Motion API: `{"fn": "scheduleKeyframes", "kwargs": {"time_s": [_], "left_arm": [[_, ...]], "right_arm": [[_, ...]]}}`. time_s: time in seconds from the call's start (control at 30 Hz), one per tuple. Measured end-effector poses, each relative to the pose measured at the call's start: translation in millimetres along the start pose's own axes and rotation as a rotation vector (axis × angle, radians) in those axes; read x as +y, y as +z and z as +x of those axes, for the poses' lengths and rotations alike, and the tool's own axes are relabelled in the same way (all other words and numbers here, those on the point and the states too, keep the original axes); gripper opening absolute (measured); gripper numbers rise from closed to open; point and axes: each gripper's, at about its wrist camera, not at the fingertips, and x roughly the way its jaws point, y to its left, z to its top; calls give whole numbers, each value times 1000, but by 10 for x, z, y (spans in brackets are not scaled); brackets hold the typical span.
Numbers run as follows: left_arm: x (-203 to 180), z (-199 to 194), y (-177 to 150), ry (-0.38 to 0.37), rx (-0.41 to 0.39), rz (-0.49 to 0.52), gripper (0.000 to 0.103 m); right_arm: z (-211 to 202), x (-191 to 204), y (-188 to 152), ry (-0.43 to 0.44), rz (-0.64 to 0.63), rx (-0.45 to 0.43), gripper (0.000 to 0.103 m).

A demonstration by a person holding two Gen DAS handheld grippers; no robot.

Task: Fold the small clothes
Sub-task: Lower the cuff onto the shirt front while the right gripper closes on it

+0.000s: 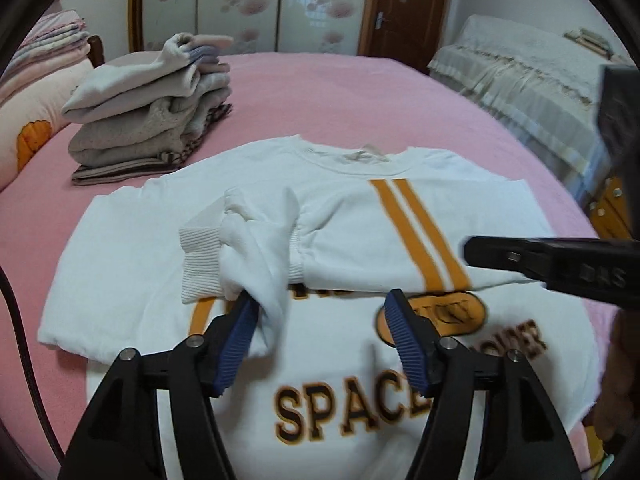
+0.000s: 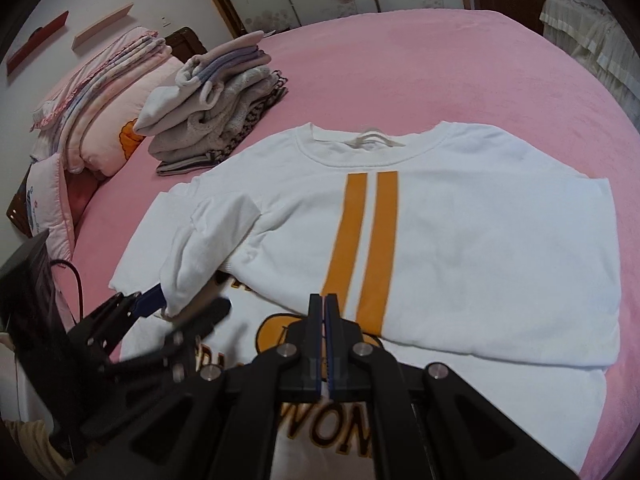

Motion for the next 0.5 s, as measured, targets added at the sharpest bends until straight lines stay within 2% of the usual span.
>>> {"fn": "scheduleKeyframes", "kwargs": {"time_s": [0.03, 0.13, 0.23, 0.33, 0.43, 0.5], "left_arm": [[4, -43, -24, -34, -12, -4, 66], [15, -150, -54, -75, -20, -7, 67], [143, -273, -107, -78, -22, -34, 67], [381, -436, -174, -21, -21, -74, 67], [703, -568, -249, 101, -13, -121, 67], [937, -623, -296, 184, -5, -159, 67]], "right_arm": [[1, 32, 16, 9, -8, -2, 1], [-5, 162, 81, 38, -43, -11, 1], [-23, 349, 149, 61, -106, -19, 1], [-4, 586, 187, 77, -184, -18, 1], [60, 861, 201, 88, -270, -8, 1], [116, 1059, 198, 97, -326, -2, 6]]}}
